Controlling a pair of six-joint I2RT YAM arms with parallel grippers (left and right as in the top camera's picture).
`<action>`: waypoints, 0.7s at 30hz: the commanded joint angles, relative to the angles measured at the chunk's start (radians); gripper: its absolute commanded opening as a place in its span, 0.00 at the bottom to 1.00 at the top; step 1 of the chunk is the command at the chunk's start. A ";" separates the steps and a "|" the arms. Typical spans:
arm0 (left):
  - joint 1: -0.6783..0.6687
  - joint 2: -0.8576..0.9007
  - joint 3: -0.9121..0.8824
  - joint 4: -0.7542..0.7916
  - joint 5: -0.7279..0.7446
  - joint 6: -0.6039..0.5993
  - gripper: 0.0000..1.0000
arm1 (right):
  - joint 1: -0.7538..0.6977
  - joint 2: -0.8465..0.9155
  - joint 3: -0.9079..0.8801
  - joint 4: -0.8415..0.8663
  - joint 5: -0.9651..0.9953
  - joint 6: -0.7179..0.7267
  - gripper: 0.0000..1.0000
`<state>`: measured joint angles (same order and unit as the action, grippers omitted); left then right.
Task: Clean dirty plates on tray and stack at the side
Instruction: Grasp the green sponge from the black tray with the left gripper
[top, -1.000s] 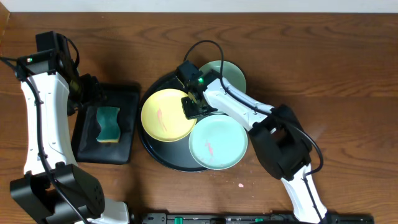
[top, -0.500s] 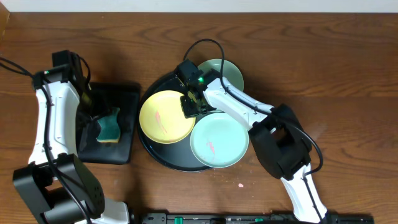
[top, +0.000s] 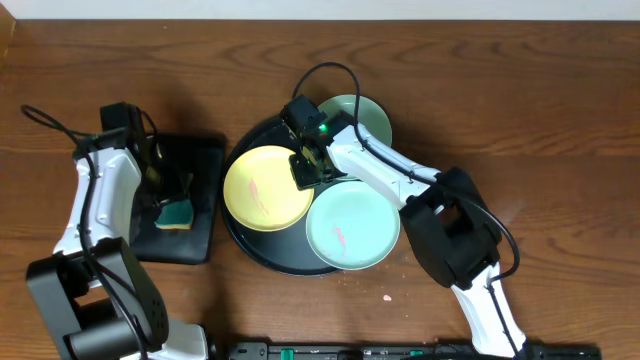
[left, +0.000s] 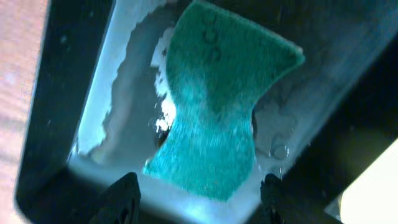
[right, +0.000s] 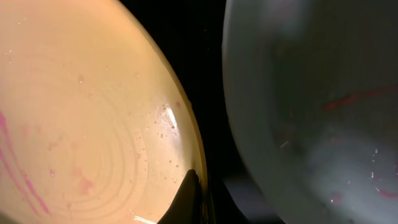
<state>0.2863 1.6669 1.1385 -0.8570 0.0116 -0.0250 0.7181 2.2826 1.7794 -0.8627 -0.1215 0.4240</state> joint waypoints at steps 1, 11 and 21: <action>0.004 -0.003 -0.053 0.053 0.003 0.026 0.61 | 0.005 0.031 0.006 -0.004 0.000 -0.037 0.01; 0.004 0.083 -0.168 0.256 0.005 0.059 0.38 | 0.005 0.031 0.006 -0.002 -0.003 -0.040 0.01; 0.004 0.081 -0.161 0.278 0.006 0.059 0.08 | 0.005 0.030 0.006 0.000 -0.003 -0.040 0.01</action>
<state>0.2863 1.7344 0.9867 -0.5800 0.0299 0.0280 0.7181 2.2833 1.7794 -0.8585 -0.1238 0.4118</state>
